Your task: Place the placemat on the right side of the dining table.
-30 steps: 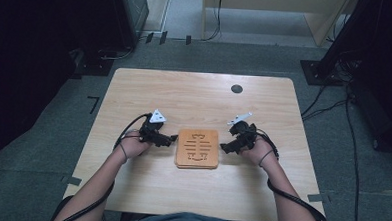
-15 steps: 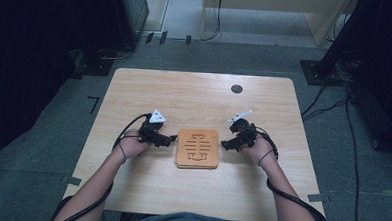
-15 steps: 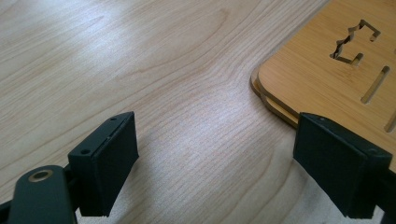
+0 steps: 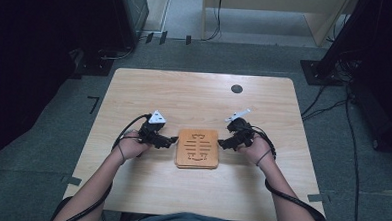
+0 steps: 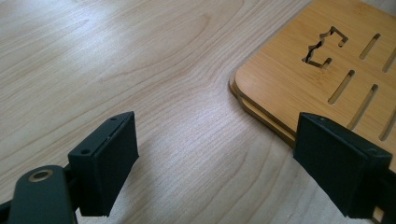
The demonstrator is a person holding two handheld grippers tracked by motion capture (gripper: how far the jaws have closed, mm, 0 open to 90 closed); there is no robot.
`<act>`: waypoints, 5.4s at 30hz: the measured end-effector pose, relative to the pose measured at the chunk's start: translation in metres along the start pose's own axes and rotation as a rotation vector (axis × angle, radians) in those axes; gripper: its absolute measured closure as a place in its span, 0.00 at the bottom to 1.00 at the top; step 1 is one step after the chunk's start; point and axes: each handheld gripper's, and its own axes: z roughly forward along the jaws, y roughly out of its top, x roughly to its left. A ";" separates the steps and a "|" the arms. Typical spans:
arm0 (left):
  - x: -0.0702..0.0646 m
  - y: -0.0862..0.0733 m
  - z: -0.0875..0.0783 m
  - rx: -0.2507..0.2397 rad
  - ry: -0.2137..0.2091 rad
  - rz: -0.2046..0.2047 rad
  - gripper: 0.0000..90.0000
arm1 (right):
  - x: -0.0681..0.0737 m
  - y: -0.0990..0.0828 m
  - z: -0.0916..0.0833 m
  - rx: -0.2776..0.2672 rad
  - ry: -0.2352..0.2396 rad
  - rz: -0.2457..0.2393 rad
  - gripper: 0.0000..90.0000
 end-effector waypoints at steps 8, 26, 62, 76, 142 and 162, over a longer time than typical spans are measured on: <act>0.000 -0.001 -0.002 0.000 0.000 0.009 0.15 | 0.007 0.003 0.000 -0.006 0.007 -0.024 0.15; -0.001 -0.004 -0.006 0.006 0.006 0.007 0.15 | 0.012 0.008 0.004 0.002 0.020 -0.049 0.15; -0.001 -0.006 -0.008 0.006 0.011 0.006 0.15 | 0.013 0.010 0.004 0.015 0.004 -0.072 0.16; -0.003 -0.009 -0.011 0.006 0.016 0.006 0.15 | 0.018 0.016 0.009 0.003 0.000 -0.094 0.16; 0.003 -0.020 -0.013 0.014 -0.005 -0.042 0.14 | 0.049 0.041 0.003 -0.043 0.080 -0.062 0.22; 0.003 -0.014 -0.010 0.042 -0.013 -0.028 0.12 | 0.057 0.042 0.012 0.009 0.145 0.014 0.35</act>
